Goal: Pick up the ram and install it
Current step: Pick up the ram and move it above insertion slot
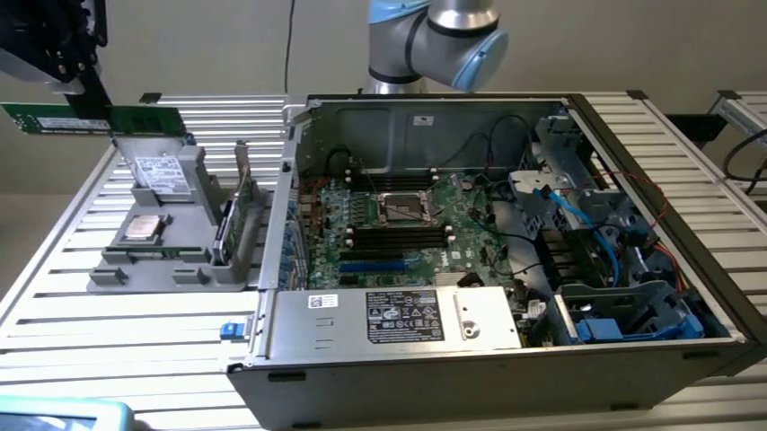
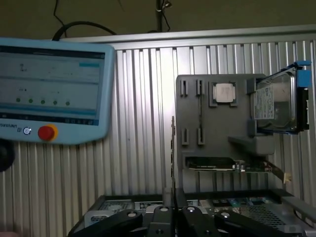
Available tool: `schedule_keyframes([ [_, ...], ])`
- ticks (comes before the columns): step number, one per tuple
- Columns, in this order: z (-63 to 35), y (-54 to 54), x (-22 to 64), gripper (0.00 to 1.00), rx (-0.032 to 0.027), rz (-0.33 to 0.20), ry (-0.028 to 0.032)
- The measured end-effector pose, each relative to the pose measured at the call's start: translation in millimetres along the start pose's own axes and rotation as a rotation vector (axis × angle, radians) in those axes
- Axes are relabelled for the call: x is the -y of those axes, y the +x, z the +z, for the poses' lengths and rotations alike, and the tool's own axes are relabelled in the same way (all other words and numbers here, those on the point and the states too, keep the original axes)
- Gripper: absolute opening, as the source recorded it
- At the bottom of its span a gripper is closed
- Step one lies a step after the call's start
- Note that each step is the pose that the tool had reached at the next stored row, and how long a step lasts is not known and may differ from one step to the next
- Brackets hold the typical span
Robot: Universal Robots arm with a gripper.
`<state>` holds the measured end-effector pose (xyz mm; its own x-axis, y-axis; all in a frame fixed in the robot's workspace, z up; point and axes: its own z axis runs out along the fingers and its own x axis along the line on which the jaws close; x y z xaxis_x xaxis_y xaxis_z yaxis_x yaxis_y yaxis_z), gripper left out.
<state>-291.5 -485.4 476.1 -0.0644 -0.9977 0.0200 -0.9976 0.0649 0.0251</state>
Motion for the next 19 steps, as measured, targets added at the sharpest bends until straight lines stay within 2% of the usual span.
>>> schedule_keyframes([
  [3, -10.7, 0.8, 11.1, 0.13, 0.0014, 0.000, -0.0034],
  [6, -14.1, 1.3, 24.2, 0.13, 0.0052, 0.000, -0.0043],
  [13, -16.6, 2.1, 56.2, 0.13, 0.0148, 0.000, -0.0052],
  [19, -17.3, 3.0, 83.3, 0.13, 0.0193, -0.001, -0.0055],
])
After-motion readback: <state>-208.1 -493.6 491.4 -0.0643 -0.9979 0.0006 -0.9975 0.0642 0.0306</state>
